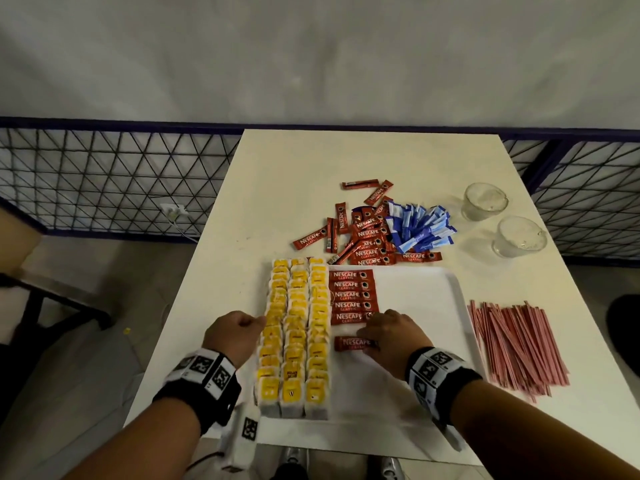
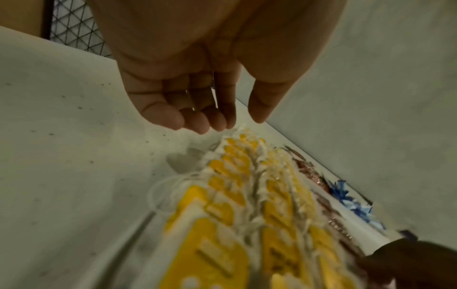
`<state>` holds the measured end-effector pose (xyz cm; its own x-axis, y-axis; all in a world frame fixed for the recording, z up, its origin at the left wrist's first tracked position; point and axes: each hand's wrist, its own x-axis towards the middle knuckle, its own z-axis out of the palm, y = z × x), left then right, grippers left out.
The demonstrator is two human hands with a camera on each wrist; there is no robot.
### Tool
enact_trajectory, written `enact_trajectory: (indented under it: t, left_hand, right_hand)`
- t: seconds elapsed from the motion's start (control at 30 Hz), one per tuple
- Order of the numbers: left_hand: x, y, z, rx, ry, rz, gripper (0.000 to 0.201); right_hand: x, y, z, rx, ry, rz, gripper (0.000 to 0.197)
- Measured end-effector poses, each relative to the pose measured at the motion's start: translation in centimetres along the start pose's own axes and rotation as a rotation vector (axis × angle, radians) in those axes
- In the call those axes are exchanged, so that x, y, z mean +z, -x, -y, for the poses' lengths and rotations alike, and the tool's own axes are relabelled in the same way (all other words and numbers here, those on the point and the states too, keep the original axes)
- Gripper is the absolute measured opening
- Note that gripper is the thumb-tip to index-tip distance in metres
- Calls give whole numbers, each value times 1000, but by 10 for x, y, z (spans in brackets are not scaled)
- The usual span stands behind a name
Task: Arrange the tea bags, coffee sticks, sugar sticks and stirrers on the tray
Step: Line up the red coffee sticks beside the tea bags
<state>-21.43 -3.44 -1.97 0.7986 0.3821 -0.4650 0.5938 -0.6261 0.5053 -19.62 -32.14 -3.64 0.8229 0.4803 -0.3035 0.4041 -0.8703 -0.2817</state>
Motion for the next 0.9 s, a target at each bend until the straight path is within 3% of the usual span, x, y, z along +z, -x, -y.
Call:
enact_trajectory:
  t: [0.1,0.33,0.9]
  left_hand:
    - [1,3,0,27,-109,-41,23]
    - [9,0,4,34,-120,16,21]
    - [10,-12,10,24,-111,60,12]
  right_hand:
    - [6,-2,1,-12,-24,-36,31]
    - [12,-12,4,-60,-85,-204,8]
    - [-1,-19,13,53,-147,-90,22]
